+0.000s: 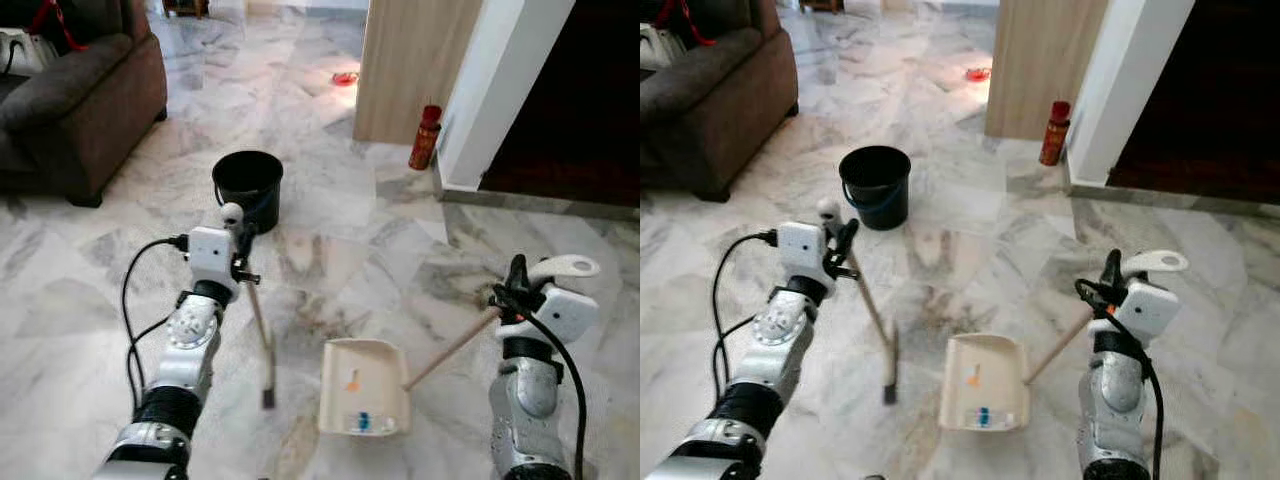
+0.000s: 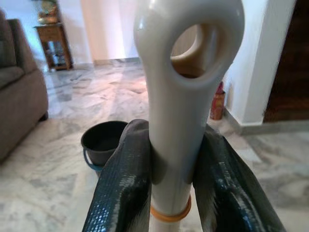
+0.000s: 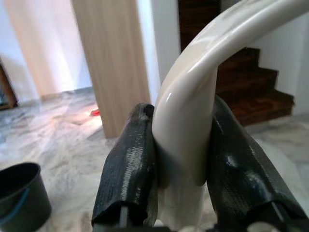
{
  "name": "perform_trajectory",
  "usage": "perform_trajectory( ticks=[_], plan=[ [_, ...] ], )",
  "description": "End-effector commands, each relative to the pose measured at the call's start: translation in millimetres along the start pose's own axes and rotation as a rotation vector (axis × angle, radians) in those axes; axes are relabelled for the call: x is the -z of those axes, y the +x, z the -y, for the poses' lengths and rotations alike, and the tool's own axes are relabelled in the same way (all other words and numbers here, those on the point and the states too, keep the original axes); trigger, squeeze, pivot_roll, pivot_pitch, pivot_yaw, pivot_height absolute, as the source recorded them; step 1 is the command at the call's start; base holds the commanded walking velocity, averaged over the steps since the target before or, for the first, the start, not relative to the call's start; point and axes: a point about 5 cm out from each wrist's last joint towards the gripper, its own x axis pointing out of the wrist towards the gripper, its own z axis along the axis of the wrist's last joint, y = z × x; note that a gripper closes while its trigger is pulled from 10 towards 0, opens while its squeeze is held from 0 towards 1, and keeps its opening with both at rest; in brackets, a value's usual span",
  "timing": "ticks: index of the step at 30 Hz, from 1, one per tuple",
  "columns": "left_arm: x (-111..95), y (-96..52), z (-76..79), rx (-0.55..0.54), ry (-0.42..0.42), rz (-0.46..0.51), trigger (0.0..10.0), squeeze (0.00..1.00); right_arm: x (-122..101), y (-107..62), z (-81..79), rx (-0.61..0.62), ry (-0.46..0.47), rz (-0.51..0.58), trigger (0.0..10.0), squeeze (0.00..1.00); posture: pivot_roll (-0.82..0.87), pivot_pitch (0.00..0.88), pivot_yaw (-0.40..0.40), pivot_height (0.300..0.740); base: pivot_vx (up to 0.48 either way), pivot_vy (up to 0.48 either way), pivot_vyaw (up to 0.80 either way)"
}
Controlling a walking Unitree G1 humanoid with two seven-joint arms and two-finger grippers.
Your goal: Sweep floor
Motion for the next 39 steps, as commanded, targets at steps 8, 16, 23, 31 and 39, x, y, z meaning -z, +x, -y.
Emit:
perform_trajectory(
  ticks=[8, 16, 23, 31, 39],
  plan=[
    [-9.6, 4.3, 11.1, 0.036, -0.007, 0.05, 10.0, 0.0, -7.8, 2.2, 7.0, 0.016, -0.001, 0.039, 10.0, 0.0, 0.05, 0.091, -0.024, 0.74, 0.0, 0.362, -0.12],
    [-8.1, 2.7, 14.0, 0.038, -0.015, 0.048, 10.0, 0.0, -9.0, 3.1, 5.7, 0.007, -0.008, 0.042, 10.0, 0.0, 0.06, 0.084, -0.03, 0.74, 0.0, 0.36, 0.0],
    [-6.7, 0.9, 14.1, 0.038, -0.017, 0.042, 10.0, 0.0, -8.1, 2.4, 2.6, -0.003, -0.004, 0.038, 10.0, 0.0, 0.06, 0.084, -0.033, 0.74, 0.0, 0.357, 0.0],
    [-6.5, 0.0, 12.1, 0.029, -0.012, 0.04, 10.0, 0.0, -8.8, 2.8, 0.9, -0.016, -0.008, 0.04, 10.0, 0.0, 0.06, 0.091, -0.036, 0.74, 0.0, 0.352, 0.0],
    [-5.7, -1.2, 11.8, 0.023, -0.015, 0.037, 10.0, 0.0, -9.2, 2.7, 2.5, -0.01, -0.007, 0.038, 10.0, 0.0, 0.06, 0.101, -0.04, 0.74, 0.0, 0.348, 0.0]
  ],
)
